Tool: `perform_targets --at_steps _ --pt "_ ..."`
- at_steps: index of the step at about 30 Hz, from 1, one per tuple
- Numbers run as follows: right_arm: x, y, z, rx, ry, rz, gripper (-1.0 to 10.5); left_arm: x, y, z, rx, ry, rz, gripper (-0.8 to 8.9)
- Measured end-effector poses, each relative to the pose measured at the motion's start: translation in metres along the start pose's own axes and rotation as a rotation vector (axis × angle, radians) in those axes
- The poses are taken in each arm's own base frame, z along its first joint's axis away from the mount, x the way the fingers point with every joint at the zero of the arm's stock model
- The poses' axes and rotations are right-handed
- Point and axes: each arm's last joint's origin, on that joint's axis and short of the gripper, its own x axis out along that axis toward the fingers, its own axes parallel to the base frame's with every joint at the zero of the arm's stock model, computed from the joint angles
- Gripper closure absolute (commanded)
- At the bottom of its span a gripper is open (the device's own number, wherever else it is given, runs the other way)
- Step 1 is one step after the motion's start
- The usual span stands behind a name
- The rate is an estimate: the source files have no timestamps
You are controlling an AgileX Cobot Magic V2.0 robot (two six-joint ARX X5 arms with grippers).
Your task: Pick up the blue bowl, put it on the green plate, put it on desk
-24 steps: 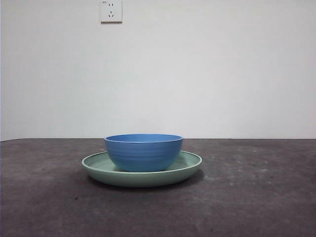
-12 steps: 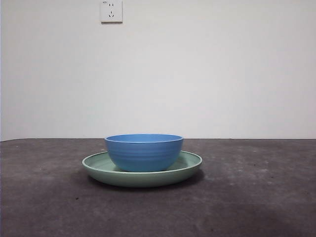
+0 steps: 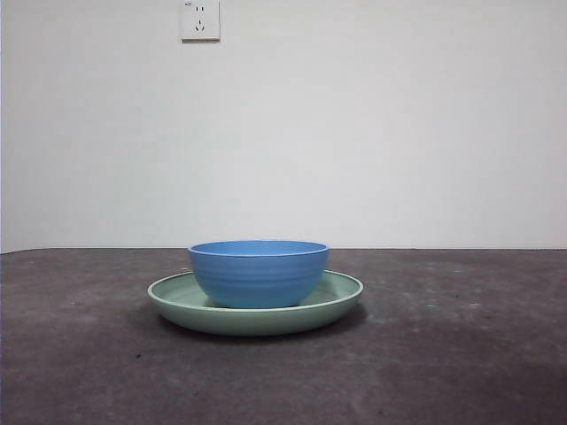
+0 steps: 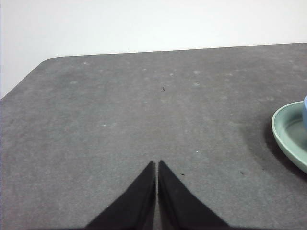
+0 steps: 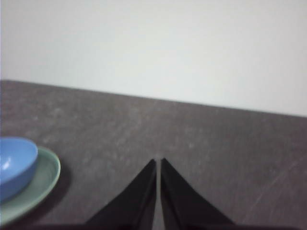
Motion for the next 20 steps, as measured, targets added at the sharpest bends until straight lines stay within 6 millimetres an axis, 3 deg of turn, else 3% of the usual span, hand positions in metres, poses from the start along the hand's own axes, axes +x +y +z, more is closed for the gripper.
perform_targets --at_steps 8,20 --pt "0.002 0.0 -0.03 0.013 0.037 0.0 9.4 0.0 0.0 0.0 0.0 0.0 0.0 8.04" --pt "0.001 -0.001 -0.045 0.06 0.134 -0.024 9.4 0.0 0.0 0.0 0.0 0.0 0.0 8.04"
